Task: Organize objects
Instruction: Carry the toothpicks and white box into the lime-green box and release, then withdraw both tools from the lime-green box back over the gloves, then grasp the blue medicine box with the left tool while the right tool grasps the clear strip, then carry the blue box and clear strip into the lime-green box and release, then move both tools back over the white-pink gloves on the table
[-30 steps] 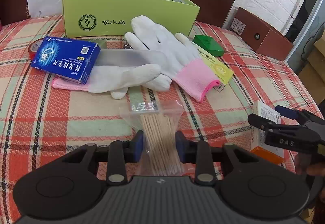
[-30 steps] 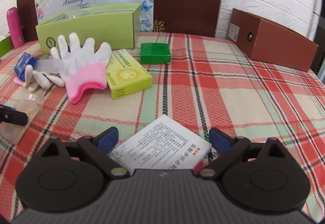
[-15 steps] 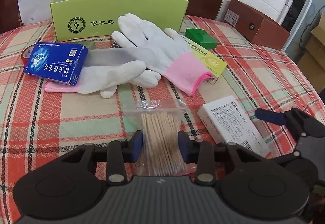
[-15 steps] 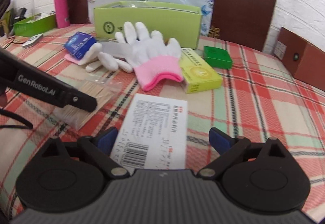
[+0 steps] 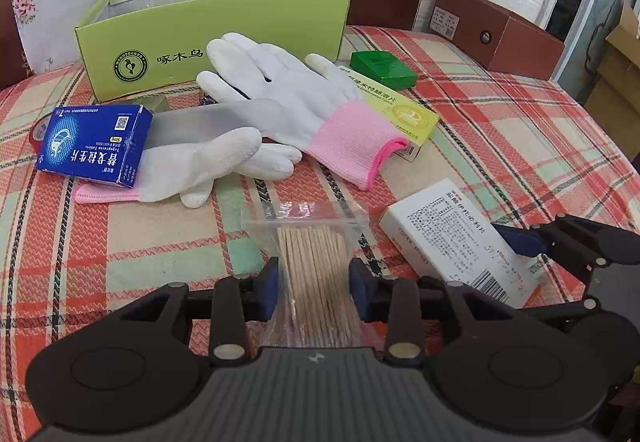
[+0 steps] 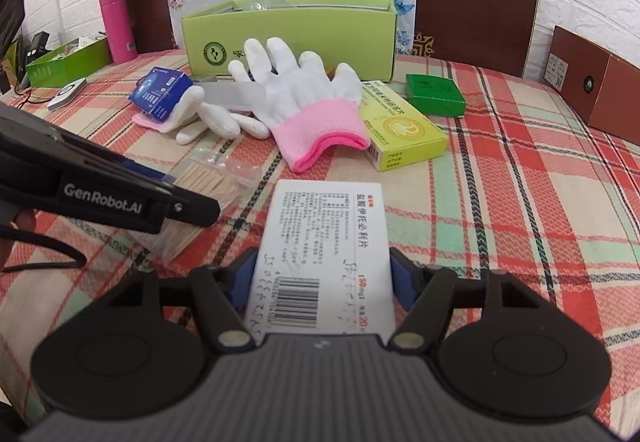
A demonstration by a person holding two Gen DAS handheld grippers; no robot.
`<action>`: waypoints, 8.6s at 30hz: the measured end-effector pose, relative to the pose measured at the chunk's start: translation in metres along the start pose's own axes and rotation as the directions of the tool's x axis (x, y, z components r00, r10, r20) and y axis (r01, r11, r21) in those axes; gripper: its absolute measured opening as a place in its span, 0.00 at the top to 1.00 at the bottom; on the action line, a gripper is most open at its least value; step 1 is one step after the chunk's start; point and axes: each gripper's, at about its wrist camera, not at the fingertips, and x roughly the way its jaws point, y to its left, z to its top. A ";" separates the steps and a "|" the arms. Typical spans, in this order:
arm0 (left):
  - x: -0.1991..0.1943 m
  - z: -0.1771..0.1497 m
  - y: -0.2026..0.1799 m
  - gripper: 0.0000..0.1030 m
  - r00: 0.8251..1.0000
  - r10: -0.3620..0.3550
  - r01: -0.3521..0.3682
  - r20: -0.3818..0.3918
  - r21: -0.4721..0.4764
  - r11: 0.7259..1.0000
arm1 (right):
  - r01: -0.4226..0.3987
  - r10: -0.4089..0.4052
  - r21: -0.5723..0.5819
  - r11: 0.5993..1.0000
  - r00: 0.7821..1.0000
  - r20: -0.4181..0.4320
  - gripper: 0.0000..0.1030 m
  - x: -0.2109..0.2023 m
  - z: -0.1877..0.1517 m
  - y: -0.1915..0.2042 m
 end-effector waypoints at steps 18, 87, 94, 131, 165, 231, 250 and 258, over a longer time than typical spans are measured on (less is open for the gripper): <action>-0.069 0.085 0.024 0.80 0.956 -0.116 0.128 0.269 -0.027 0.991 | -0.120 0.117 0.004 0.993 0.974 0.193 0.36 -0.019 0.092 -0.023; -0.041 0.072 0.042 0.17 0.950 0.255 -0.207 0.178 -0.250 0.946 | -0.063 0.050 0.045 0.997 0.969 0.241 0.00 0.020 0.067 -0.028; -0.035 0.047 0.051 0.17 0.957 0.266 -0.227 0.113 -0.277 0.934 | -0.065 0.047 0.088 0.994 0.980 0.193 0.00 0.025 0.045 -0.030; -0.017 0.026 0.156 0.40 0.955 0.297 -0.280 -0.014 -0.378 0.883 | -0.203 0.250 -0.311 0.929 0.961 0.121 0.36 0.097 0.090 0.060; -0.029 -0.012 0.086 0.33 0.982 0.184 -0.187 -0.048 -0.073 0.980 | -0.269 0.259 -0.280 0.921 0.963 -0.075 0.60 0.033 0.023 0.048; 0.035 0.219 0.112 0.15 0.936 0.181 -0.112 0.301 -0.230 0.967 | -0.005 0.039 -0.101 0.995 0.940 0.340 0.00 0.135 0.225 -0.066; -0.032 0.113 0.047 0.14 0.954 0.226 -0.183 0.195 -0.218 0.959 | -0.086 0.097 -0.051 0.995 0.956 0.277 0.00 0.026 0.129 -0.038; -0.021 0.079 0.046 0.14 0.962 0.247 -0.216 0.114 -0.228 0.949 | -0.106 0.110 -0.026 0.994 0.965 0.240 0.00 0.018 0.092 -0.035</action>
